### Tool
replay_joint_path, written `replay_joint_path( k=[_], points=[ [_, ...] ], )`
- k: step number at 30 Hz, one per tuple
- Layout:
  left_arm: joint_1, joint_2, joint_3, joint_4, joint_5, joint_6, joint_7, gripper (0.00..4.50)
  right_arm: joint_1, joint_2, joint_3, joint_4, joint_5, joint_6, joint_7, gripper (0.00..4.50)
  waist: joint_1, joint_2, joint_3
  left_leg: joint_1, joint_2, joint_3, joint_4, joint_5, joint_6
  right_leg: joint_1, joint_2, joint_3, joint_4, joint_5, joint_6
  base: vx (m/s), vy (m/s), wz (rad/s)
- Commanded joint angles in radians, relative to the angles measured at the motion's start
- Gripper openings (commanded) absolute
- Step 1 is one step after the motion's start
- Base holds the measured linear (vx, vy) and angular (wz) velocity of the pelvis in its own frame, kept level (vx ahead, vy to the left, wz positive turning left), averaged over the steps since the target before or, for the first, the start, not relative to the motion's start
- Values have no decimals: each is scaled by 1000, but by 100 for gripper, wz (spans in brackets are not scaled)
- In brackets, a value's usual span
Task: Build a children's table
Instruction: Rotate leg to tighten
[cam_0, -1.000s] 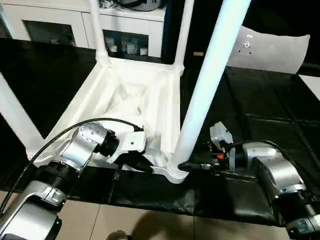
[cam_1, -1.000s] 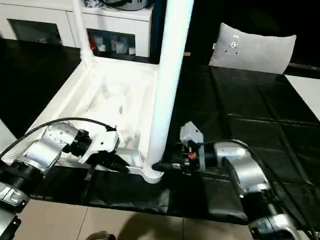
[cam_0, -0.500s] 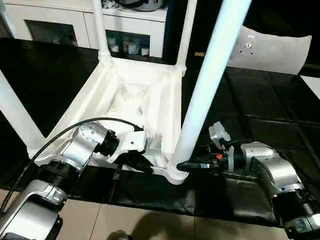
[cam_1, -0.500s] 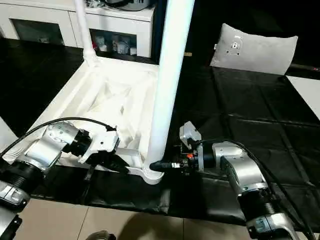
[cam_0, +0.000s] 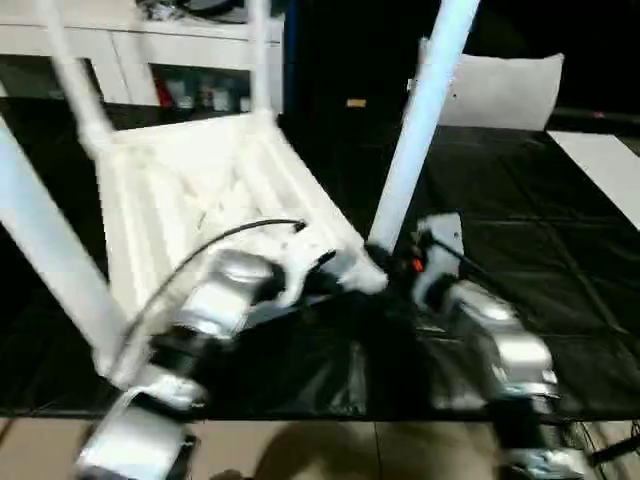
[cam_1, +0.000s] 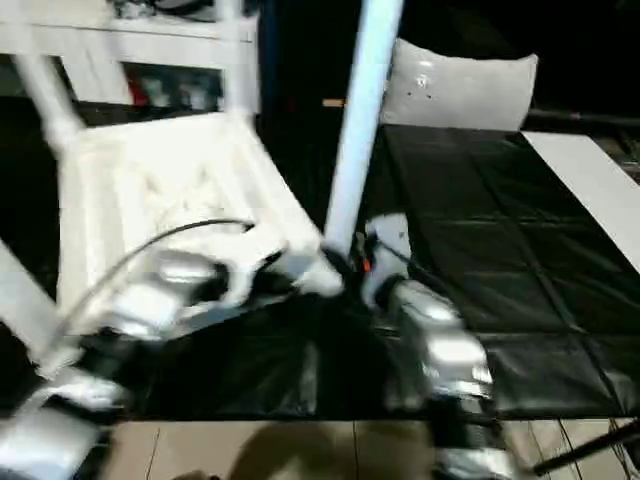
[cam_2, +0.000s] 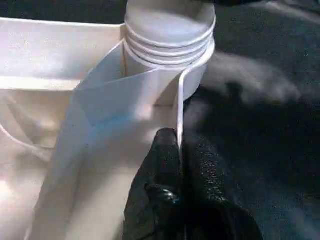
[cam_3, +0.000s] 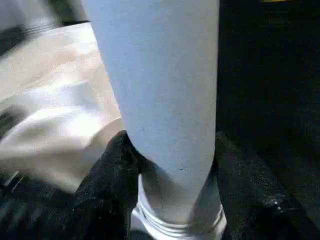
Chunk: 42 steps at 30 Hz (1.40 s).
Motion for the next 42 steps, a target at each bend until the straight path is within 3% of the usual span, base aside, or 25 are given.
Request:
replay_joint_path(
  k=[1, 4, 5, 8, 11, 14, 16, 20, 23, 26, 32, 37, 38, 42],
  points=[
    [-32, -92, -37, -42, -48, -8, -4, 0, -16, 48, 49, 46, 1, 16, -38, 249, 6, 12, -65, 20, 29, -19, -74, -257, -42, 30, -60, 29, -91, -171, -180, 0, 0, 0],
    [-29, -92, -43, -54, -40, -6, -3, 0, -14, 60, 49, 30, -5, -4, -62, 261, 7, 14, -68, 19, 28, -16, -71, -205, -22, 36, -57, 28, -84, -52, -191, 0, 0, 0],
    [-26, -89, -44, -58, -37, -4, -1, 0, -8, 62, 45, 18, -9, -8, -68, 285, 10, 18, -71, 20, 28, -15, -68, -157, -5, 41, -55, 27, -76, 42, -206, 0, 0, 0],
    [-10, -54, -49, -69, -27, -24, -18, 0, 13, 52, 36, -15, -5, -14, -58, 305, 16, 19, -70, 22, 30, -13, -67, -136, 13, 45, -55, 26, -73, 101, -220, 0, 0, 0],
    [-2, -28, -54, -73, -27, -39, -38, 0, 29, 30, 34, -36, 21, 17, -21, 330, 17, 19, -69, 23, 31, -13, -68, -149, 14, 46, -57, 26, -75, 85, -222, 0, 0, 0],
    [16, 30, -58, -83, -30, -80, -97, 0, 65, -53, 57, -100, 53, 59, 92, 359, 23, 19, -64, 26, 34, -15, -73, -192, 4, 50, -55, 26, -83, 23, -209, 0, 0, 0],
    [25, 68, -59, -87, -35, -104, -143, 0, 76, -114, 65, -127, 66, 73, 165, 374, 22, 16, -61, 26, 34, -12, -74, -218, 0, 44, -57, 28, -86, -21, -206, 0, 0, 0],
    [32, 133, -69, -83, -42, -147, -222, 0, 73, -201, 68, -134, 84, 71, 285, 401, 27, 19, -59, 31, 36, -13, -76, -251, -17, 38, -60, 29, -92, -110, -200, 0, 0, 0],
    [33, 203, -96, -78, -55, -220, -346, 0, 51, -311, 102, -114, 107, 30, 475, 434, 35, 17, -60, 30, 37, -12, -74, -237, -13, 39, -59, 29, -88, -86, -201, 0, 0, 0],
    [37, 230, -110, -81, -63, -253, -409, 0, 43, -355, 127, -106, 117, 9, 560, 447, 43, 16, -64, 30, 37, -9, -68, -198, 4, 40, -61, 29, -80, -24, -217, 0, 0, 0],
    [32, 316, -177, -74, -60, -360, -588, 0, -5, -423, 181, -32, 126, -53, 766, 447, 51, 16, -65, 32, 39, -8, -67, -195, 18, 38, -62, 26, -76, -21, -241, 0, 0, 0],
    [16, 339, -204, -53, -45, -403, -641, 0, -38, -439, 216, 24, 141, -91, 895, 447, 68, 12, -64, 35, 43, -5, -67, -215, 12, 35, -65, 23, -73, -64, -248, 0, 0, 0],
    [14, 340, -205, -50, -45, -412, -653, 0, -43, -439, 221, 33, 144, -96, 914, 419, 68, 10, -63, 35, 43, -5, -67, -218, 12, 34, -65, 23, -74, -72, -248, 0, 0, 0],
    [11, 343, -213, -51, -46, -430, -675, 0, -52, -435, 249, 47, 165, -88, 984, 393, 71, 8, -64, 33, 44, -5, -67, -218, 11, 35, -68, 23, -74, -89, -243, 0, 0, 0]
  ],
)
